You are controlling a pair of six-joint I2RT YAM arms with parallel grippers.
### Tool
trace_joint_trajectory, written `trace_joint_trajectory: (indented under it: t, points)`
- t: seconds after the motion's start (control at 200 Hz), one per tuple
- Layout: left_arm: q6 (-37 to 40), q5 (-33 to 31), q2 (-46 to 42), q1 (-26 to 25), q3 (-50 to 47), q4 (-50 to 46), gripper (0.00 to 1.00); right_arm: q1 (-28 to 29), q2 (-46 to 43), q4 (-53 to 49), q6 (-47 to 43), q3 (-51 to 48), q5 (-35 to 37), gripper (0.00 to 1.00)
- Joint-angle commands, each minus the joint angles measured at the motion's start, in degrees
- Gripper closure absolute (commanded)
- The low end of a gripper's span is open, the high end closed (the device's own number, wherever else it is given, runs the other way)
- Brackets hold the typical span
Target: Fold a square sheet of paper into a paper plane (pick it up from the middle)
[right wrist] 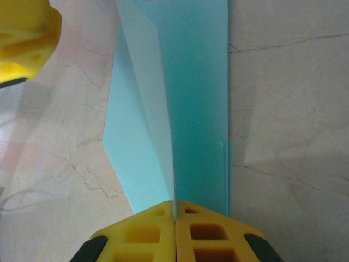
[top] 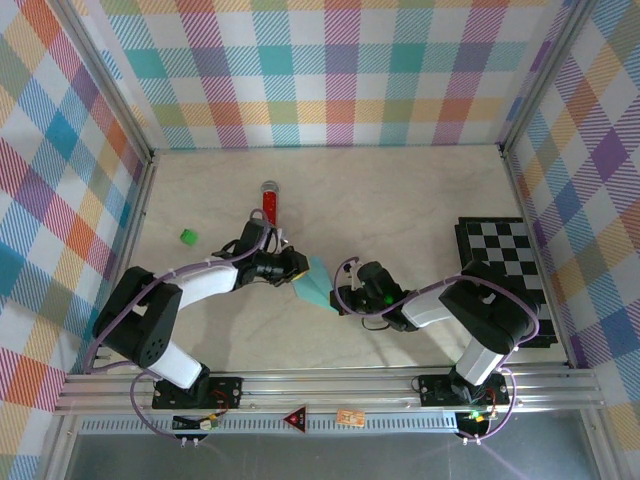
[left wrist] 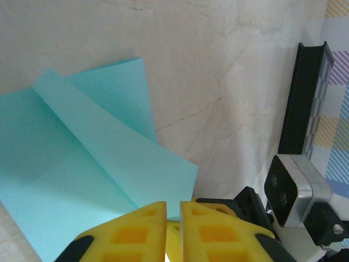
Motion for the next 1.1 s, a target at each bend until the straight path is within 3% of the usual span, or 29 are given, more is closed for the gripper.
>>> trace_joint_trajectory:
  t: [0.0,0.37,0.56,1.095]
  points:
    - [-2.01,2.4,2.15,-0.84,-1.37,5.43,0.89,-0.89,-0.56,-5.61,2.73,1.64,-2.29,0.91]
    - [-3.91,1.76,5.26,-2.96,1.99,7.03,0.89,-5.34,-0.12,-10.95,7.81,4.9,-8.61,0.91]
    - [-3.76,1.58,6.89,-3.06,2.68,6.78,0.89,-5.52,2.51,-7.39,10.48,5.04,-11.14,0.91]
    - [-2.96,2.81,12.47,-4.29,5.83,7.55,0.9,-5.52,3.07,-5.11,10.45,2.17,-9.93,0.86]
